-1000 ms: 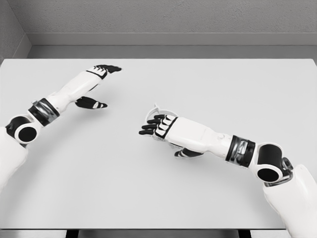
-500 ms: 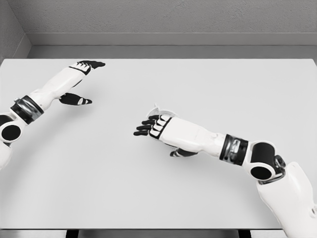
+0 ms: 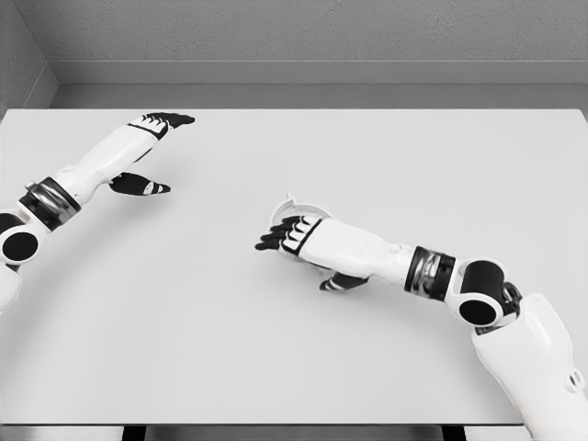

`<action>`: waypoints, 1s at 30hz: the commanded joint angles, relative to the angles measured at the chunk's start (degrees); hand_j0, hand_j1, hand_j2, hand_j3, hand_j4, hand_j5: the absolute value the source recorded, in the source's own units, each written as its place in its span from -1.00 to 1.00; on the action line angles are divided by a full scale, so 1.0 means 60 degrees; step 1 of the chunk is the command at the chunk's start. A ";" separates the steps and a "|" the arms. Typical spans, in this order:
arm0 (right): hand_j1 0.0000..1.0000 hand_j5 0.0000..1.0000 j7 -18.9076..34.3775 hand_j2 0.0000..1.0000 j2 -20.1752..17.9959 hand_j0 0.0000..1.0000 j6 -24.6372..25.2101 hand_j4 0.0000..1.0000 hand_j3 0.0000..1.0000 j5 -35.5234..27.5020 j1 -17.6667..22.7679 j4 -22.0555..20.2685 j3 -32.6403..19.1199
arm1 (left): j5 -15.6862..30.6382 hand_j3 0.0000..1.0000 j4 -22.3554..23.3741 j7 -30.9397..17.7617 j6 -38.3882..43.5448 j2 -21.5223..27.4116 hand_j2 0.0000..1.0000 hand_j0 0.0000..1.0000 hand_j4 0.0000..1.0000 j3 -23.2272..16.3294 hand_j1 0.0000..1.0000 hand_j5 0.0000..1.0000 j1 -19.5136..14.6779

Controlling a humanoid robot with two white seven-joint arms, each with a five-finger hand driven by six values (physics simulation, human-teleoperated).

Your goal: Assemble PVC drainage pipe clamps

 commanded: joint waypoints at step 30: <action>1.00 1.00 -0.0004 1.00 0.0198 1.00 0.0026 1.00 1.00 0.0005 -0.0337 0.0553 0.0032 | 0.0080 1.00 -0.0031 0.0006 0.0005 -0.0008 1.00 1.00 1.00 0.0015 1.00 1.00 -0.0015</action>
